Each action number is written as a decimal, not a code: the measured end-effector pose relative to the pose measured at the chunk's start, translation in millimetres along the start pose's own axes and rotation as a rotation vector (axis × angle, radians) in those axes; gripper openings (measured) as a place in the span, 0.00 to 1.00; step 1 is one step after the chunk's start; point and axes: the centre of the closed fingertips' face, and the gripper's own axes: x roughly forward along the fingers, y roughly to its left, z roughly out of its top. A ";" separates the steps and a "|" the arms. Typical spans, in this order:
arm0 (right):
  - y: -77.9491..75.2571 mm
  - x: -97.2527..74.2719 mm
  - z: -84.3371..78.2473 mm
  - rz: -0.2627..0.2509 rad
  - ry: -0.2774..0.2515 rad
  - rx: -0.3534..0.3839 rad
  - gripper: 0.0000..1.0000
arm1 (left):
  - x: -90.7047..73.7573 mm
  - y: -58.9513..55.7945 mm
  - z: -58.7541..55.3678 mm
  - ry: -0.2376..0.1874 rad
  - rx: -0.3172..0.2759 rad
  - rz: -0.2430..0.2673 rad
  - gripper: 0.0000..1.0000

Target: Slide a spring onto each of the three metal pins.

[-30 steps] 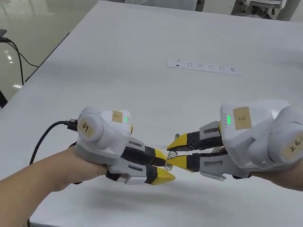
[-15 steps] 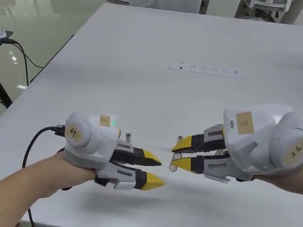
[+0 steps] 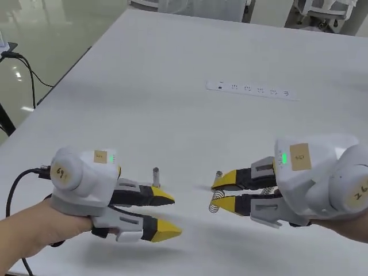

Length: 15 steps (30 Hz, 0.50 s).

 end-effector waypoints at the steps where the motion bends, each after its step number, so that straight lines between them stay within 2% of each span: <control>1: 0.3 0.2 0.0 0.001 0.001 -0.001 0.07 | -1.6 1.1 -0.5 0.000 -0.001 0.006 0.32; 7: -1.4 1.1 -2.9 -0.006 0.012 -0.004 0.07 | -15.2 10.1 -3.0 -0.017 -0.011 0.058 0.34; 15: -2.0 1.5 -6.1 -0.010 0.020 -0.003 0.07 | -29.7 22.1 -7.3 -0.043 -0.032 0.132 0.46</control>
